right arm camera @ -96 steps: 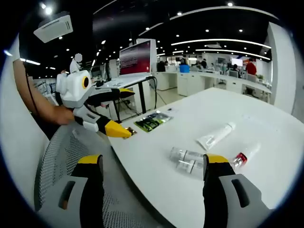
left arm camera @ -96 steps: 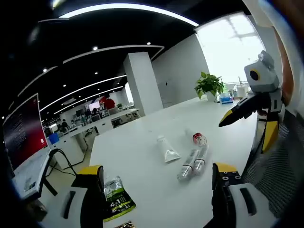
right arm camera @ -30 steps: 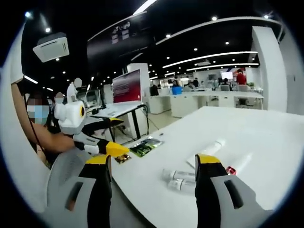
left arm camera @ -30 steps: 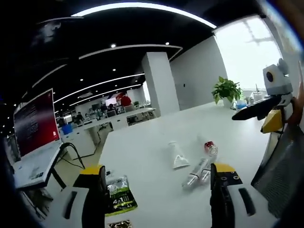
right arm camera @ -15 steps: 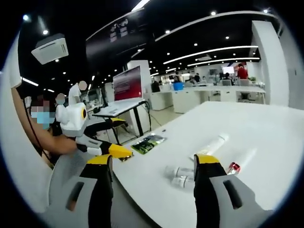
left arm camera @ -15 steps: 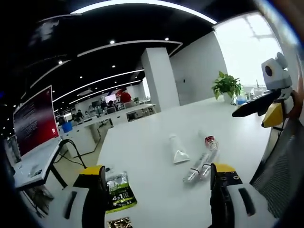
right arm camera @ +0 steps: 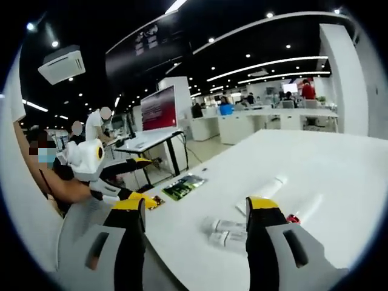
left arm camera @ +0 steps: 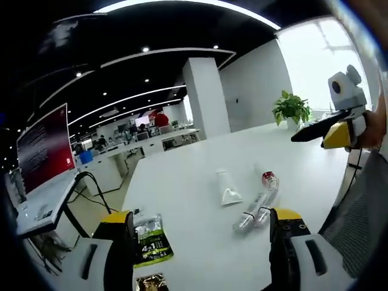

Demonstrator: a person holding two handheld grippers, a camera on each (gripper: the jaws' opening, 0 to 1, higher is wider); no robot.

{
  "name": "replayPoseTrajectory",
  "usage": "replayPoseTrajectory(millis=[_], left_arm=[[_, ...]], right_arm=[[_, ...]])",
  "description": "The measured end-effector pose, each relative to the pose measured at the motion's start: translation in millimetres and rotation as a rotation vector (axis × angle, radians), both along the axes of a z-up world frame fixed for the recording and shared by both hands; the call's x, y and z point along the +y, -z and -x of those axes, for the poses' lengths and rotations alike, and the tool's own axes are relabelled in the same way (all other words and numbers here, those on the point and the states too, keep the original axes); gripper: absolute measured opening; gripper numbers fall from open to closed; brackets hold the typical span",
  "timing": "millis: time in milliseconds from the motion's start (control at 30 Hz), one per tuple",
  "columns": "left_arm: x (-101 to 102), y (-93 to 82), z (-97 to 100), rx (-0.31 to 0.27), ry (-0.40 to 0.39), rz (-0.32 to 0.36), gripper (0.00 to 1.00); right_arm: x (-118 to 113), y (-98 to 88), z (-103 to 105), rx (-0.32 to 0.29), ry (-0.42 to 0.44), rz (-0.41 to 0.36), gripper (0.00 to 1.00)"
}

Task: Arrange the skincare products in the storage area until every visible bottle or jar stands upright without overlapping.

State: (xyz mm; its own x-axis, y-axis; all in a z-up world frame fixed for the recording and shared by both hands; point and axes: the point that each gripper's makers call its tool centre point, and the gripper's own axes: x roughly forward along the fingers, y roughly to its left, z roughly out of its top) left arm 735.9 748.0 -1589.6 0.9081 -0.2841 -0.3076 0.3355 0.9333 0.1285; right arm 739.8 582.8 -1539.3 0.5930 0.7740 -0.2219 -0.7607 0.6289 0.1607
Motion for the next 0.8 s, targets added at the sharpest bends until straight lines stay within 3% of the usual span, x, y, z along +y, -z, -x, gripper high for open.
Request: replayPoseTrajectory(millis=[300, 500, 800], left_arm=[[-0.5, 2.4, 1.6, 0.031, -0.009, 0.015, 0.99], [-0.3, 4.5, 2.5, 0.045, -0.011, 0.014, 0.98], [-0.9, 7.7, 3.2, 0.062, -0.008, 0.008, 0.98]], right_arm=[[0.9, -7.0, -40.1, -0.076, -0.094, 0.101, 0.63], [-6.5, -11.5, -70.5, -0.071, -0.121, 0.148, 0.68], [-12.4, -14.1, -105.5, -0.132, -0.18, 0.248, 0.7]])
